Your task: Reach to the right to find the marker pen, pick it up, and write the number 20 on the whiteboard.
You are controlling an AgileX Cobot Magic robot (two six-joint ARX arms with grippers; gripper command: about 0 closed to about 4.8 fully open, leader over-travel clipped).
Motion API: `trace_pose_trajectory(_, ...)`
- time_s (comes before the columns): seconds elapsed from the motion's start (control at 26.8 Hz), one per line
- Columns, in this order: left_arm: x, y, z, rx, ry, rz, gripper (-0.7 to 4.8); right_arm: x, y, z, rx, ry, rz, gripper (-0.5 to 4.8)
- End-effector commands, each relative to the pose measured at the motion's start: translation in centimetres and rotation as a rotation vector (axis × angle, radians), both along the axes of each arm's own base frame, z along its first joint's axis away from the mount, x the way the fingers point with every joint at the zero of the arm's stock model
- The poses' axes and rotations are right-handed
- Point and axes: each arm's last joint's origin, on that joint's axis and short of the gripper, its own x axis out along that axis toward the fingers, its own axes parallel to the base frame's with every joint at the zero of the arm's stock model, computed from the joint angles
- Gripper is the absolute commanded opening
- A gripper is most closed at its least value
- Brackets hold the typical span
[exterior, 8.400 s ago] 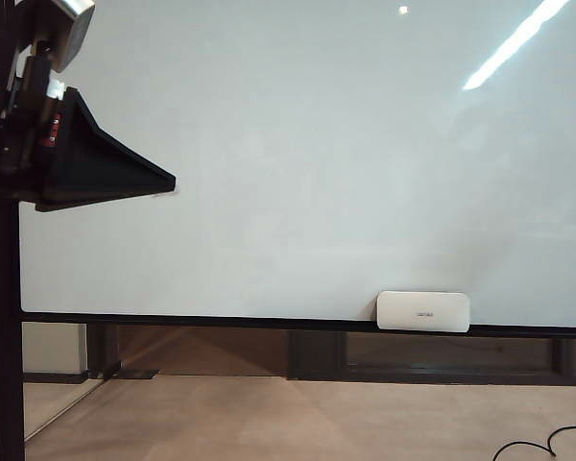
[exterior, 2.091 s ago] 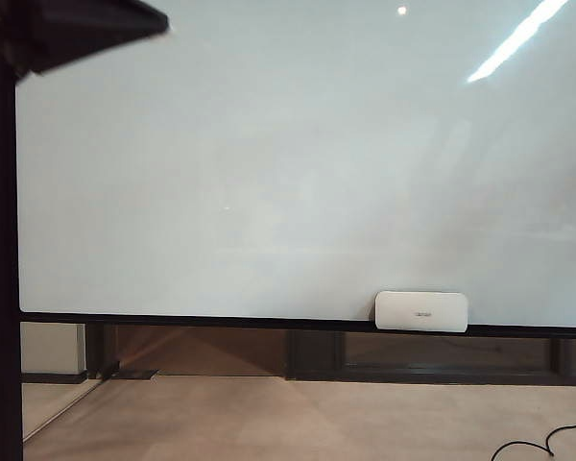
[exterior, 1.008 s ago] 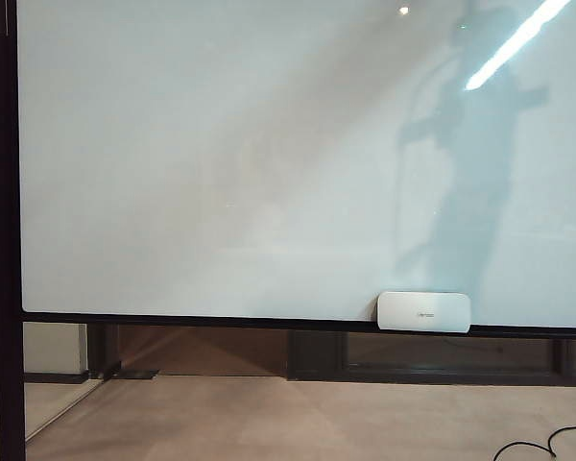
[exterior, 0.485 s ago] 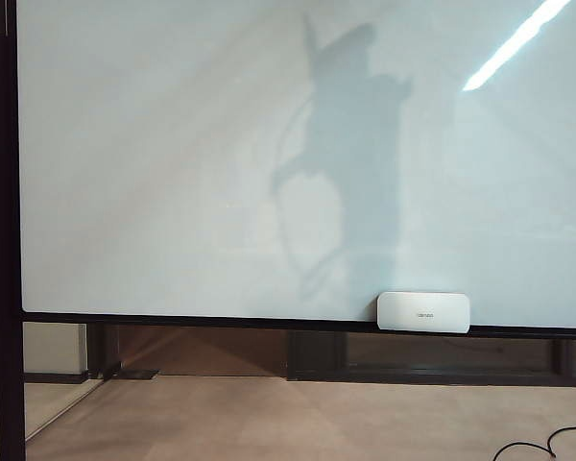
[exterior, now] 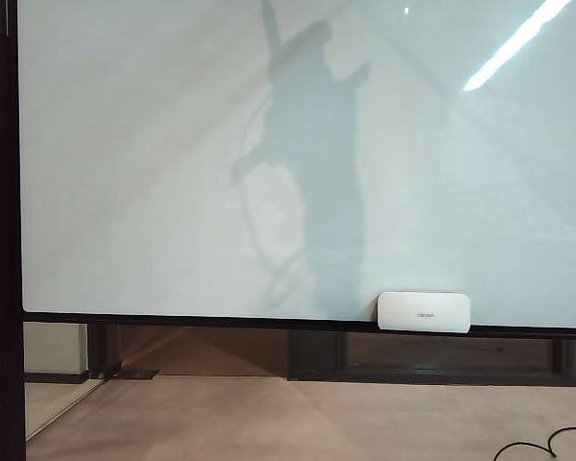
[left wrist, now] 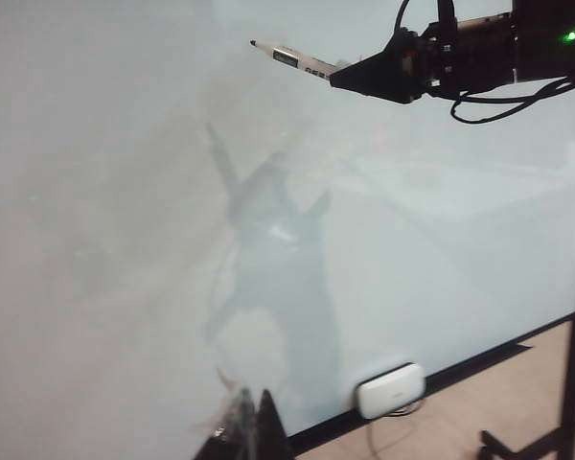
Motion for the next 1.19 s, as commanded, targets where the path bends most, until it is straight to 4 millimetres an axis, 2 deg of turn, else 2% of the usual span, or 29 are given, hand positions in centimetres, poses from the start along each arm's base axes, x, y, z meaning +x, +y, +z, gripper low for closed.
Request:
trace_pose_trajectory(0.04, 0.4, -0.1, 0.2, 0.005, -0.007, 0.032, -0.05, 1.4, 0.7, -1.2, -0.001, 0.018, 0.04, -0.01)
trace_pose_trajectory(0.19, 1.0, -0.1, 0.3, 0.02, -0.02, 0.114, -0.05, 1.8, 1.8, -1.8, -0.015, 0.004, -0.043, -0.01)
trace_pose_trajectory(0.41, 1.5, -0.4, 0.8, 0.006, -0.059, 0.099, -0.05, 0.6, 4.4, -0.9, -0.052, -0.144, -0.095, -0.02)
trace_pose_trajectory(0.56, 2.1, -0.7, 0.9, 0.032, -0.066, 0.099, -0.05, 0.6, 5.3, -1.2, -0.04, -0.148, -0.202, -0.02)
trace_pose_trajectory(0.78, 2.4, -0.9, 0.8, 0.056, -0.066, 0.083, -0.05, 0.6, 5.4, -2.0, -0.089, -0.082, -0.257, -0.02)
trace_pose_trajectory(1.05, 2.5, -0.9, 0.8, 0.082, -0.077, 0.074, -0.05, 0.7, 5.4, -2.0, -0.093, -0.079, -0.275, -0.02)
trace_pose_trajectory(1.19, 2.4, -1.1, 0.8, 0.095, -0.089, 0.007, -0.05, 1.1, 5.6, -2.3, -0.098, -0.085, -0.279, -0.02)
